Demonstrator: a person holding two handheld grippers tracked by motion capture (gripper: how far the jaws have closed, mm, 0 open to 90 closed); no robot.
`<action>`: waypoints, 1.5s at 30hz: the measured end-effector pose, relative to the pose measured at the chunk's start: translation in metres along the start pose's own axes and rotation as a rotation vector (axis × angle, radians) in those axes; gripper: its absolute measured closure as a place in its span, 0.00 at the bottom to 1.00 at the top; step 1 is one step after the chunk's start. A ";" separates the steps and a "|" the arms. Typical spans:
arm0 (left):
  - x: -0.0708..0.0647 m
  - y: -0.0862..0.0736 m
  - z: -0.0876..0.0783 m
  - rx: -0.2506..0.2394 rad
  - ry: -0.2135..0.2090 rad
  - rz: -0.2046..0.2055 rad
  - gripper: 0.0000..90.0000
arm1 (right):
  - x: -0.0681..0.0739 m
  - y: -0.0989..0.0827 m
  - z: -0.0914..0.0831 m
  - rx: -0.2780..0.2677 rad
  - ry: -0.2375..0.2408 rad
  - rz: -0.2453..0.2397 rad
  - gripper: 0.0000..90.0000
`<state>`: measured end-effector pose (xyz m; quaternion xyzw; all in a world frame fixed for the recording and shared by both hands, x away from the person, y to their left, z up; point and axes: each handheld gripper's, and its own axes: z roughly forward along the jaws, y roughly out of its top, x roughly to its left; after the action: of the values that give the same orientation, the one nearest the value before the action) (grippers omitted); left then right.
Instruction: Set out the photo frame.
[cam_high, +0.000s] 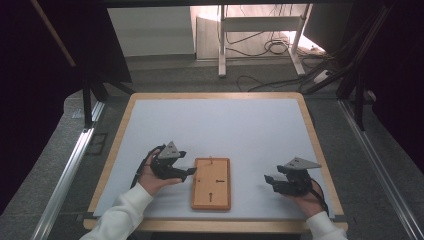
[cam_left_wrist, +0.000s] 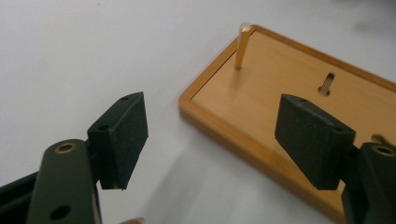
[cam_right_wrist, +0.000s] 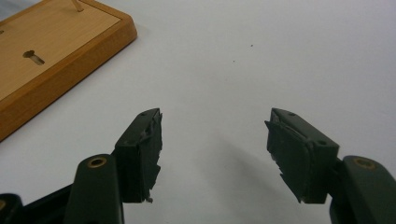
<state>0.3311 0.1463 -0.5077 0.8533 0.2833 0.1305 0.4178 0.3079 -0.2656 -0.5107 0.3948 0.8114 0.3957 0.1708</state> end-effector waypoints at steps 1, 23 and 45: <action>-0.001 0.003 0.005 0.005 -0.010 0.015 0.29 | 0.000 0.000 0.000 0.000 -0.001 0.000 0.40; -0.007 0.032 0.047 0.027 -0.083 0.054 0.55 | 0.004 -0.001 0.002 0.009 -0.011 -0.019 0.39; -0.001 0.033 0.060 0.018 -0.131 0.022 0.92 | 0.006 -0.001 0.004 0.013 -0.013 -0.027 0.39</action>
<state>0.3707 0.0907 -0.5187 0.8667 0.2473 0.0765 0.4264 0.3061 -0.2597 -0.5133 0.3875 0.8180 0.3855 0.1791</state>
